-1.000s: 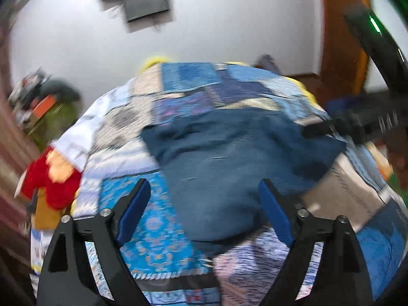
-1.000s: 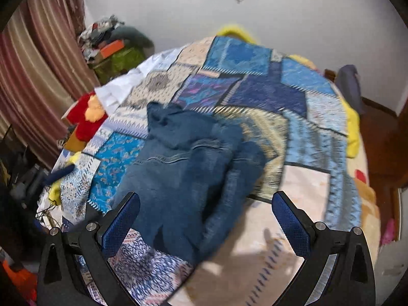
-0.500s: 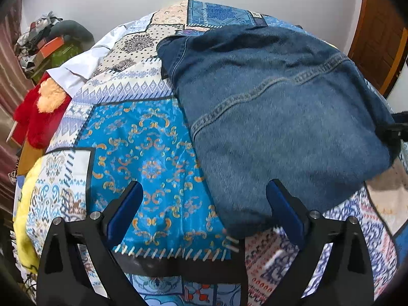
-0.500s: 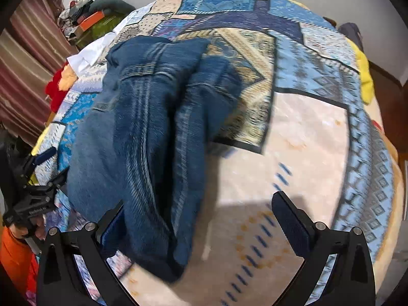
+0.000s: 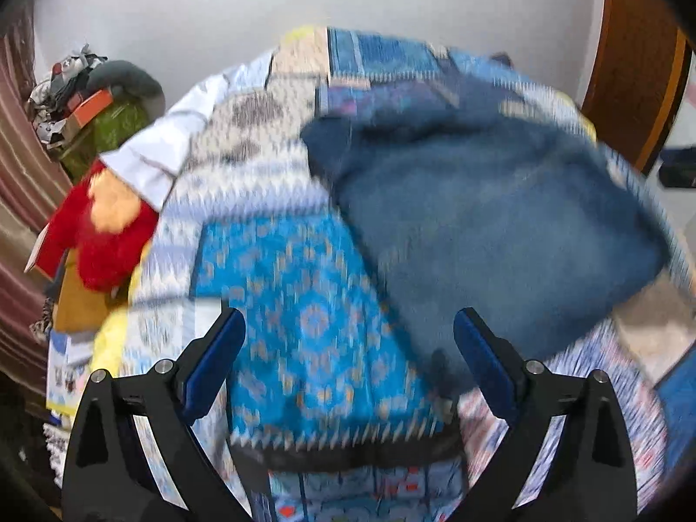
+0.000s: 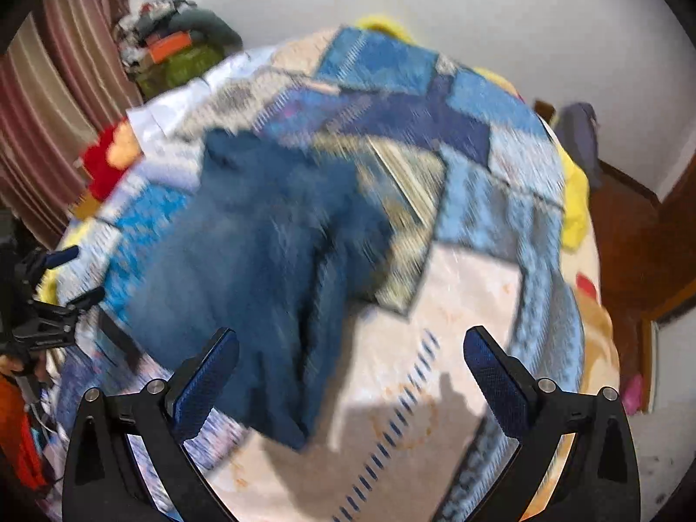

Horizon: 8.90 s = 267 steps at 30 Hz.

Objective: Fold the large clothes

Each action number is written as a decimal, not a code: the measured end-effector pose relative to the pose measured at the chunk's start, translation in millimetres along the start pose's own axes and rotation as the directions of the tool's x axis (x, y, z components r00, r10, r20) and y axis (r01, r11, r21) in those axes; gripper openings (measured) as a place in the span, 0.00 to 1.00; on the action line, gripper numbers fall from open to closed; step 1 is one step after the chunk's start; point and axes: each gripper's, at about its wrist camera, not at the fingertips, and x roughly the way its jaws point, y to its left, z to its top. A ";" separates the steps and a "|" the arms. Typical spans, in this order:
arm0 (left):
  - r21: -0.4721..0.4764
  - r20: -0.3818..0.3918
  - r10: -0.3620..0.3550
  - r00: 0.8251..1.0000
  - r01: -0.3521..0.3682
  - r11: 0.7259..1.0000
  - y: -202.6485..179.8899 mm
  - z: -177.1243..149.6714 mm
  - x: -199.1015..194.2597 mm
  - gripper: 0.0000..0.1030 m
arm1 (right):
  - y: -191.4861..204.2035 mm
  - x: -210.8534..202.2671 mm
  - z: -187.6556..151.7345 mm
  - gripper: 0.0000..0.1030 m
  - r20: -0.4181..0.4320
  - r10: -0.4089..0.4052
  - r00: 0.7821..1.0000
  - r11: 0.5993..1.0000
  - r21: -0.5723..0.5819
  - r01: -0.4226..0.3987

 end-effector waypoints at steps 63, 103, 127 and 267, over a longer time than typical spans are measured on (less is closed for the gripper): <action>-0.606 -0.112 -0.644 0.756 0.462 0.647 6.4 31.8 197.8 0.99 | -8.1 160.5 13.6 0.94 -0.208 0.445 0.871 0.876 0.302 -0.375; -0.426 -0.029 -0.395 0.918 0.346 0.836 133.1 -23.6 9.3 0.53 | 185.5 103.1 20.9 0.47 -0.201 0.455 0.868 0.890 0.120 -0.439; -0.172 -0.021 -0.126 0.992 0.121 0.978 99.1 -70.8 -19.3 0.59 | 165.4 74.9 -13.1 0.74 -0.195 0.258 0.946 0.954 -0.103 -0.281; -0.305 0.598 0.187 0.779 0.005 0.952 2.7 -142.4 -321.8 1.00 | 244.5 -246.4 -153.0 1.00 0.637 0.060 0.769 0.995 -0.095 0.001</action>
